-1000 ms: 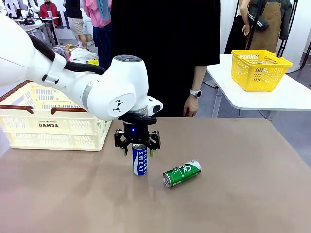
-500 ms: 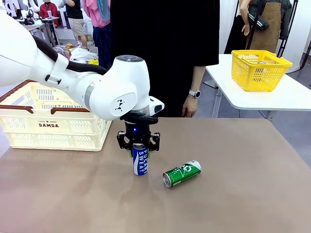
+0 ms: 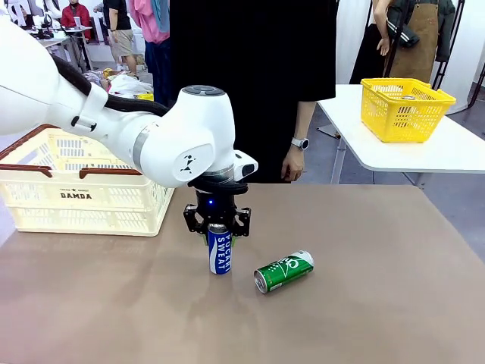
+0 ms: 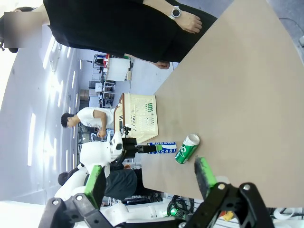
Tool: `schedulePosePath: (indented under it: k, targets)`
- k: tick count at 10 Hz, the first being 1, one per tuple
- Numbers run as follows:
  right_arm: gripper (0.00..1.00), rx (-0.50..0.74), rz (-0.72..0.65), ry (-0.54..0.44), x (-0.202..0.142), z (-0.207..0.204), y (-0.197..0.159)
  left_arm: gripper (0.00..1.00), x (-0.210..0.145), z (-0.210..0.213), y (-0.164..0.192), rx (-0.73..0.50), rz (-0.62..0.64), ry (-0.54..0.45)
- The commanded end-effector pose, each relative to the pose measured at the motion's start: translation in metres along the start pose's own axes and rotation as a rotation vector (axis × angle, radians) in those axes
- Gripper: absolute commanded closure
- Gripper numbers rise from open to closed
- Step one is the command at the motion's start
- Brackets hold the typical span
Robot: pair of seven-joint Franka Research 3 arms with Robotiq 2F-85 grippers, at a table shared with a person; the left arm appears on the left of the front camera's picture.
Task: Place the drinks into the Shopping basket.
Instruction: Pick up one drink and place it into the Shopping basket.
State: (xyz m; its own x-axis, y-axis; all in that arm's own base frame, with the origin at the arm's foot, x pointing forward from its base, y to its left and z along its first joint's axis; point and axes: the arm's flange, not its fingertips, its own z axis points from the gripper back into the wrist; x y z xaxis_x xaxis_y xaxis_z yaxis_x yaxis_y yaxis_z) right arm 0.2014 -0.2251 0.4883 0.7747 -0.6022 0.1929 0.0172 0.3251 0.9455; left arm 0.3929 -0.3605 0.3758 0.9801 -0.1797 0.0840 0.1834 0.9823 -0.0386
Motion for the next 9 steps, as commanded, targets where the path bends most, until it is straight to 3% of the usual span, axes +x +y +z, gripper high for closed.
schedulePosePath:
  k: [1,5,8,9]
  targets:
    - [0.00,0.029,0.027,-0.011,0.003,-0.001,0.001,1.00,-0.007,0.010,0.005,-0.012,-0.026,0.009]
    - [0.00,0.029,0.027,-0.011,0.003,-0.001,0.001,1.00,-0.016,0.123,0.012,-0.018,-0.140,-0.078]
    - [0.00,0.029,0.027,-0.011,0.003,-0.001,0.001,1.00,-0.013,0.132,0.018,-0.029,-0.244,-0.101]
    - [0.00,0.029,0.027,-0.011,0.003,-0.001,0.001,1.00,-0.021,0.146,0.006,-0.001,-0.165,-0.097]
